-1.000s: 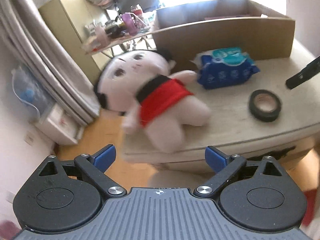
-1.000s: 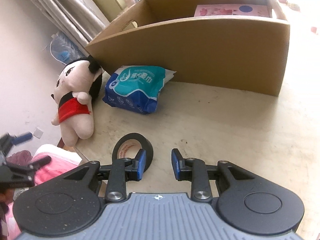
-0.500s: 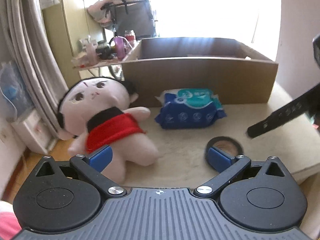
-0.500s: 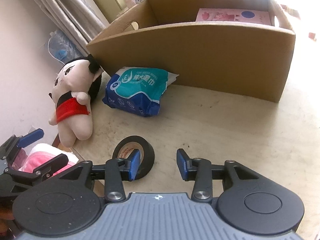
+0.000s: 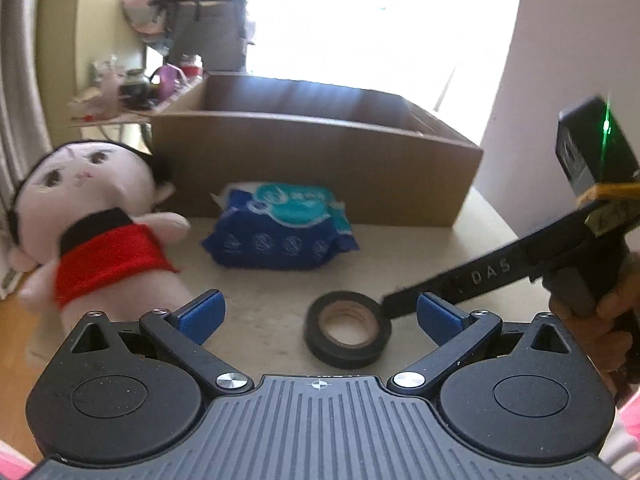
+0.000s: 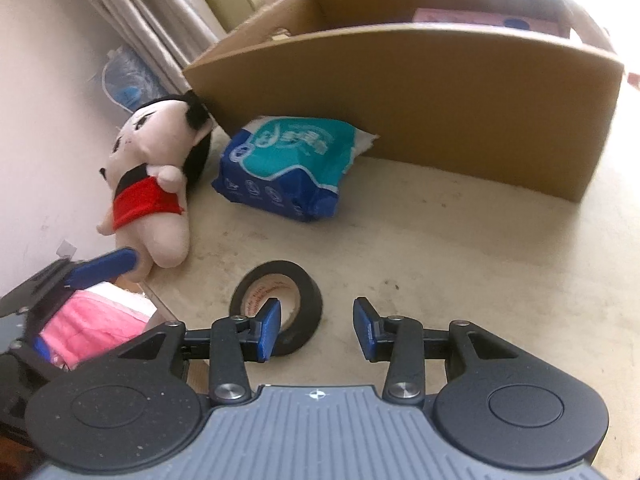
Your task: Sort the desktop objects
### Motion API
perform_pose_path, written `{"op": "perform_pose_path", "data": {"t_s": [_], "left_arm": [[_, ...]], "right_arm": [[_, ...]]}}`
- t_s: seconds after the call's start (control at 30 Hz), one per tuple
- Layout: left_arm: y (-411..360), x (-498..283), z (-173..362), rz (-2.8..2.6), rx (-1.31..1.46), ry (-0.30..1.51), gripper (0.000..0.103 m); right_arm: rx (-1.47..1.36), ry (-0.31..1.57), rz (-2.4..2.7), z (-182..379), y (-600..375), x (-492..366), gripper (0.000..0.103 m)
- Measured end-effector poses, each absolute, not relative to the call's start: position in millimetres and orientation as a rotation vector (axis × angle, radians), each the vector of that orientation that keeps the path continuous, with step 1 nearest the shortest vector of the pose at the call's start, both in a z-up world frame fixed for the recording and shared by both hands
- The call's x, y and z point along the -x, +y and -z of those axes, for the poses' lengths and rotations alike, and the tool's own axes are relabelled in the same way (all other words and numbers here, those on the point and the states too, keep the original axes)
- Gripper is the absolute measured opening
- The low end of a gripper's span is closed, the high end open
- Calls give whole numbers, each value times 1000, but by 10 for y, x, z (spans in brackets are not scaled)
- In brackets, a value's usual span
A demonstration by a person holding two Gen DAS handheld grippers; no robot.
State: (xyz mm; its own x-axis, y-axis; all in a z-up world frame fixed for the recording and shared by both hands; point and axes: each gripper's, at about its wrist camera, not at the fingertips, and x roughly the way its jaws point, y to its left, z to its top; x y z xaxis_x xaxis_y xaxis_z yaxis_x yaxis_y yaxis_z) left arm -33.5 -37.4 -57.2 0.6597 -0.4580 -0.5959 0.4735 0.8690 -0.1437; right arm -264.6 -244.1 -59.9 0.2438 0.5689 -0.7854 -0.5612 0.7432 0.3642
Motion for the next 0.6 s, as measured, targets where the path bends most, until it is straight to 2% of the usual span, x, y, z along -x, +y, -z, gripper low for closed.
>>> {"op": "perform_pose_path", "data": {"t_s": [0.23,0.4,0.6], "left_arm": [[-553,244,742,596,-108,718,92],[-585,225,834,615,-137,747,78],[-644,200,934,643,-149,789,68]], "right_arm": [[30,1085,-798,605,-2313,2589,41],[85,1102,-827,612,-2195,2569,39],[150,1118,-828,647,-2109,2570,37]]}}
